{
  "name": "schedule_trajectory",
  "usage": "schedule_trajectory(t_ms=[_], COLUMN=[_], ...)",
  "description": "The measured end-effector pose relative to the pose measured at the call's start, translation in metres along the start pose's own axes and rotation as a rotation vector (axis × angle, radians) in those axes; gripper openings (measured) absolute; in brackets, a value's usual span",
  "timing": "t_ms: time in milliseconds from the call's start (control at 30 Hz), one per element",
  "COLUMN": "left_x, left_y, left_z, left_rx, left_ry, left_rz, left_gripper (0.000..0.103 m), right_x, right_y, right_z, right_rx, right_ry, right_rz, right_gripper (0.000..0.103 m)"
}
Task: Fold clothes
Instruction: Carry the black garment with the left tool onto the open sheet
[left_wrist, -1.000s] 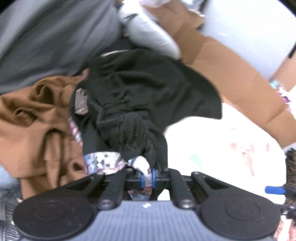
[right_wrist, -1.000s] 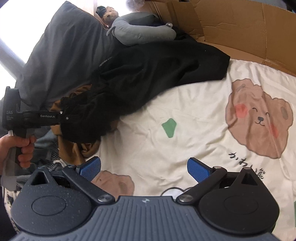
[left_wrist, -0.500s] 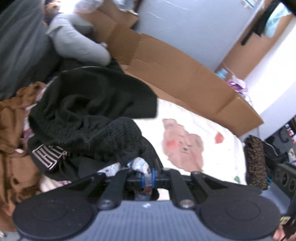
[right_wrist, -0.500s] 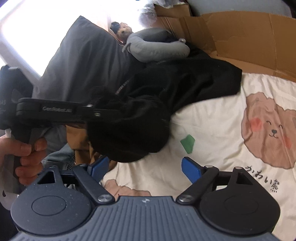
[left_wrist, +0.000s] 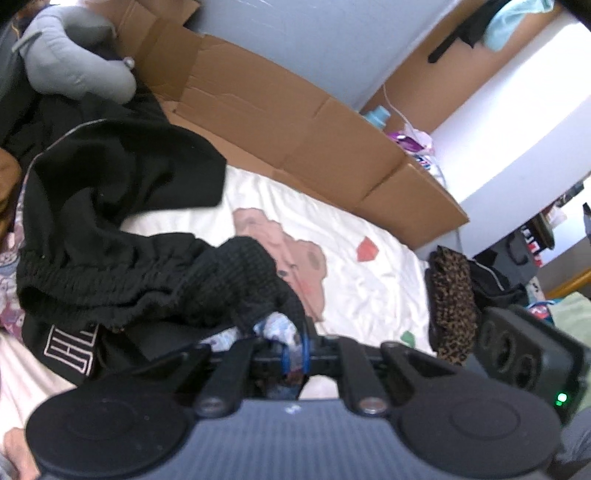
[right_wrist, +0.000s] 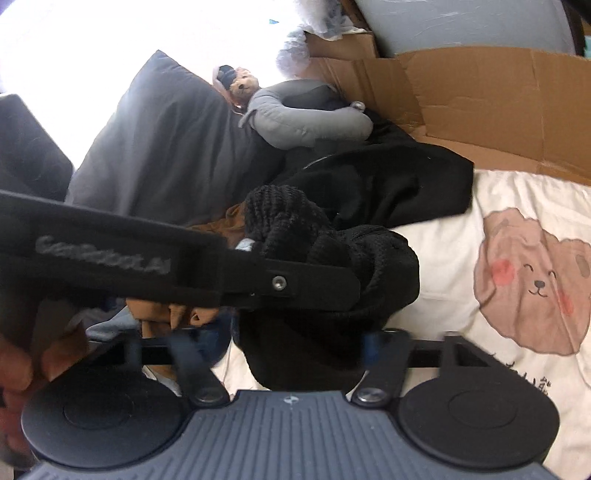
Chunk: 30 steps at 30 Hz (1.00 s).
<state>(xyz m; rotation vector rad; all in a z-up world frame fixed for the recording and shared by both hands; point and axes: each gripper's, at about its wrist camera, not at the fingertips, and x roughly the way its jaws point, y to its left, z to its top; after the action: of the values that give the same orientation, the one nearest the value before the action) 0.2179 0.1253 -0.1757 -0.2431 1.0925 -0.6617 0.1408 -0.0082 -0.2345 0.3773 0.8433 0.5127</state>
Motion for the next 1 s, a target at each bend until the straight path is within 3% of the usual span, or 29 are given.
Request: schedule_trajectory(t_ms=[33,67,167,233,267,333,400,500,767,1000], left_x=[0.000,0.001,0.000,-0.006,-0.010,-0.018,-0.027,-0.031,-0.027,-0.017], left_y=[0.000,0.001,0.001,-0.003,-0.004,-0.008,-0.009,0.009,0.067,0.104], left_z=[-0.001,0.000,-0.002,-0.003,-0.004,-0.007,-0.010,-0.016,-0.031,-0.043], left_rx=[-0.002,-0.008,-0.022,-0.004,0.006,0.031,0.062,0.018,-0.098,-0.147], left_ry=[0.003,0.013,0.035,0.028,0.023,-0.002,-0.045,-0.038,-0.040,-0.030], left_rz=[-0.004,-0.006,-0.034,-0.046,-0.056,-0.035,0.032,0.055,0.251,0.342], left_gripper=[0.008,0.009,0.019,0.038,0.043,0.071,0.080,0.080,0.080,0.080], right_x=[0.000,0.000,0.000,-0.003,-0.004,-0.007,-0.013,-0.024,-0.054,-0.089], right_y=[-0.004,-0.008,-0.014,-0.022,-0.027,-0.036,-0.045,-0.054,-0.078,-0.100], right_z=[-0.001,-0.003,-0.005,-0.008,-0.010,-0.013,-0.018,-0.019,-0.022,-0.025], right_rx=[0.014,0.027,0.035,0.072,0.098,0.145,0.177,0.205,0.279,0.335], right_ry=[0.008,0.015,0.033,0.035,0.034,0.035,0.034,0.035,0.036,0.038], right_rz=[-0.006,-0.013,-0.019,-0.039,-0.048,-0.070,-0.100,-0.134,-0.226,-0.318], right_gripper=[0.026,0.019,0.014,0.010,0.010,0.008,0.007,0.007,0.006,0.006])
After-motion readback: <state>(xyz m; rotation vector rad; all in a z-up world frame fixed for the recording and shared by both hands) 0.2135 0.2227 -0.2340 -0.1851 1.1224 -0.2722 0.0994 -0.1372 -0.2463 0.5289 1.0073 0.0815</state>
